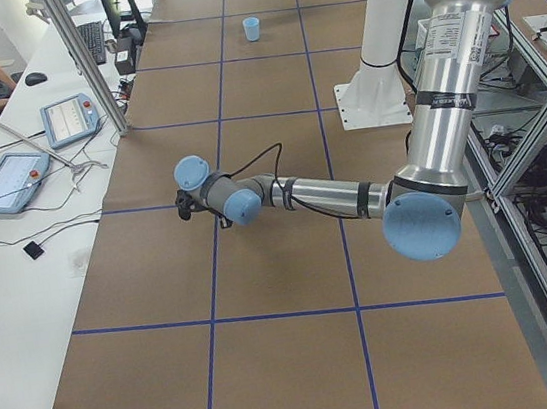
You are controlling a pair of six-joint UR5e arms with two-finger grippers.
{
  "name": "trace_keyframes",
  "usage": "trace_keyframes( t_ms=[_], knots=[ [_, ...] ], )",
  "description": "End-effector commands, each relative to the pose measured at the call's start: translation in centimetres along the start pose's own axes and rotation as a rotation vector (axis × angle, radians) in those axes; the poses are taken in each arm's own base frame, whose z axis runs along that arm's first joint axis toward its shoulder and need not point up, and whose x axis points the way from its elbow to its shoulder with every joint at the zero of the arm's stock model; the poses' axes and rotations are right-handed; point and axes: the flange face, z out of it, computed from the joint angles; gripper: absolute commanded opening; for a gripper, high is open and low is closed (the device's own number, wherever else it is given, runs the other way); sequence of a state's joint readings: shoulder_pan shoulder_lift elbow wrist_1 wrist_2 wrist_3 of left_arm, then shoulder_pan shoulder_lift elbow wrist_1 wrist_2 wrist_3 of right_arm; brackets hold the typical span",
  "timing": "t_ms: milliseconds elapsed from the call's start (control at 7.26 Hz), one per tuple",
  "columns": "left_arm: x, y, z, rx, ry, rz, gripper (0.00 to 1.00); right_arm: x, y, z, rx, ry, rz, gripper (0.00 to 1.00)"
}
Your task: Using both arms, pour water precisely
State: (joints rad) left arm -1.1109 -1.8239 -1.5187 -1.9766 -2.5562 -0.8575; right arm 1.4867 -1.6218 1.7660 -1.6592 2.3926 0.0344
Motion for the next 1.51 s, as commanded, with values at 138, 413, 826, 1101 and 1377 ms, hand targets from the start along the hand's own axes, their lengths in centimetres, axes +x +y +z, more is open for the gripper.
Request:
trace_keyframes(
  t_ms=[138,413,826,1101,1377],
  knots=[
    [23.4,6.1,7.2,-0.012,0.050,-0.133,0.00,-0.5,0.1,0.1,0.023,-0.032,-0.025,1.00],
    [33.4,10.1,14.7,0.004,0.027,-0.136,0.00,-0.9,0.0,0.3,0.018,-0.054,-0.037,1.00],
    [36.4,11.3,18.9,0.007,-0.005,-0.143,0.00,-1.6,0.0,0.8,0.008,-0.055,-0.044,1.00],
    [37.1,11.0,19.6,0.004,-0.012,-0.144,0.00,-1.5,0.0,0.9,0.006,-0.055,-0.041,1.00],
    [37.2,11.0,19.7,0.004,-0.012,-0.144,0.00,-1.5,0.0,0.9,0.006,-0.056,-0.043,1.00]
  ],
)
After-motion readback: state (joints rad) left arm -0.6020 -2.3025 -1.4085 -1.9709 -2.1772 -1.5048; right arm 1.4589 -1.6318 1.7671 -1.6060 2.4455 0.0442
